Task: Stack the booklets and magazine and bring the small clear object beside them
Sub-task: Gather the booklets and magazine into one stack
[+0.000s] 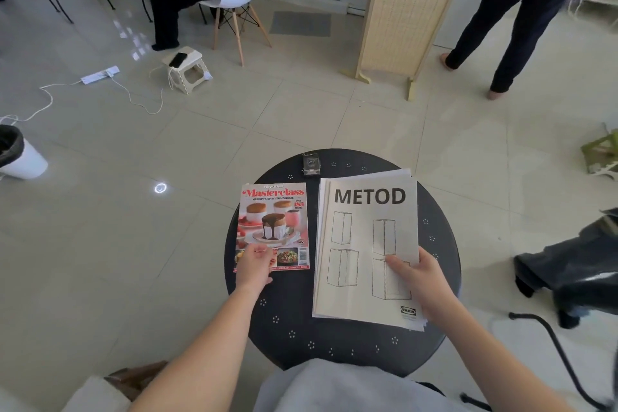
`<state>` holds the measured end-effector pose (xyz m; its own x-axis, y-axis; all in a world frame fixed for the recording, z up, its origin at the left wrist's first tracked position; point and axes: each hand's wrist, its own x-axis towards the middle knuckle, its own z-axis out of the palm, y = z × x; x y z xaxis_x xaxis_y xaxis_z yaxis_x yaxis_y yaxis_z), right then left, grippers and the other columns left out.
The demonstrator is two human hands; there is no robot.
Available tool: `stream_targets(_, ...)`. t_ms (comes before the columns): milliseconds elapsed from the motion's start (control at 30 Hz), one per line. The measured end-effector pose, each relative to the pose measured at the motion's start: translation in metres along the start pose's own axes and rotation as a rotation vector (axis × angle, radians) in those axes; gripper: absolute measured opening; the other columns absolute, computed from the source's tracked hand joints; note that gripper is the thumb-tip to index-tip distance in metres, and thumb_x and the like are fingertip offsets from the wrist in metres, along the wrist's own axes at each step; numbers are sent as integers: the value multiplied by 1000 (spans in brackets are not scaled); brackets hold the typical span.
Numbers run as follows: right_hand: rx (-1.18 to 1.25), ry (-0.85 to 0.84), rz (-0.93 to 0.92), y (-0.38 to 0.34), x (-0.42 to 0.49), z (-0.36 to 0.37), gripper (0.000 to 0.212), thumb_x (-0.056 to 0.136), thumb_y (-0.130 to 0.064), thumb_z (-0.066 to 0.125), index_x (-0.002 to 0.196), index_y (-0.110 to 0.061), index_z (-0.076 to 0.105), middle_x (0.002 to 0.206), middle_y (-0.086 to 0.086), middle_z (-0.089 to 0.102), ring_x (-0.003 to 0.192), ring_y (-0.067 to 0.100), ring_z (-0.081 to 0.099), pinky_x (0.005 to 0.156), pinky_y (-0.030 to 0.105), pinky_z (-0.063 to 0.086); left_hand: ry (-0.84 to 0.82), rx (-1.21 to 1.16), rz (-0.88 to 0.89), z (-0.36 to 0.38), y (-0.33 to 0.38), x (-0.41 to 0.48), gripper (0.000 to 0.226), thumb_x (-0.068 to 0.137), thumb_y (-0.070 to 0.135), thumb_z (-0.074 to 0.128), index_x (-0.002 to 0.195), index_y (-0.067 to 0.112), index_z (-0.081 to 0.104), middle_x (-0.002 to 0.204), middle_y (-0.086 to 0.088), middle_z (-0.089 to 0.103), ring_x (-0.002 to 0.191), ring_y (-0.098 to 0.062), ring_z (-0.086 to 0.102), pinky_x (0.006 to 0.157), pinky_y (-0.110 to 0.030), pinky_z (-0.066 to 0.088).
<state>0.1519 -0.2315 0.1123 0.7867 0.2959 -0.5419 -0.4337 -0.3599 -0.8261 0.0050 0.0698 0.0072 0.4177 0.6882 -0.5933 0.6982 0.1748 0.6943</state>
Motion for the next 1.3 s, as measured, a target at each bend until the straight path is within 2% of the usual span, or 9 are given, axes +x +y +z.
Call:
stream_targets(133,20,7,18,1,4,4,24,100,-20,76,123,-16,74,108,5,86,97,29,84,92,55,65,101,186,59,-2,-4,28,26,103,28,70,125,14,67,120,-4,73,102,-23,70,77,-37,61)
stream_targets(233,36,29,37,2,9,7,21,100,-17,75,120,-17,74,106,5,86,96,29,84,92,53,65,173,323,-13,-6,-13,51,42,94,33,80,127,12,65,126,-12,70,113,-35,69,94,-50,61)
stream_targets(300,44,40,49,3,11,9,19,100,-15,75,119,-17,75,106,5,86,96,29,84,92,52,65,202,381,-98,-7,-19,64,55,89,41,82,129,10,62,130,-17,67,118,-41,65,98,-54,58)
stream_targets(400,39,57,74,8,16,12,20,100,-15,75,119,-17,75,105,5,86,96,29,84,93,54,65,211,428,-166,-8,-19,72,70,87,46,84,137,6,55,137,-21,59,124,-43,59,96,-53,54)
stream_targets(633,55,83,120,14,17,14,21,99,-16,76,119,-17,74,106,6,86,97,32,83,93,58,64,231,445,-234,-4,-14,89,86,86,48,85,146,4,43,146,-22,49,130,-44,52,98,-56,55)
stream_targets(833,60,108,122,15,16,12,16,99,-13,75,114,-19,75,103,4,87,93,28,84,91,51,65,273,502,-262,6,-7,99,99,80,60,85,148,4,39,146,-22,48,129,-42,52,98,-57,57)
stream_targets(1067,67,125,134,16,17,13,17,99,-12,75,115,-17,75,102,5,87,89,27,85,88,49,66,261,406,-317,1,-1,106,101,71,55,95,142,2,46,142,-22,57,127,-42,59,97,-56,58)
stream_targets(1200,72,119,139,17,16,13,19,98,-12,76,117,-15,74,105,8,86,93,30,84,90,53,65,133,179,-295,-7,-2,111,84,78,29,96,141,5,45,136,-20,66,120,-44,69,94,-55,60)
stream_targets(1300,71,109,138,17,16,12,21,97,-13,77,118,-15,74,107,8,86,98,34,83,93,55,64,-14,129,-202,-8,-6,106,60,84,20,91,134,17,58,126,-8,75,114,-35,74,97,-54,61)
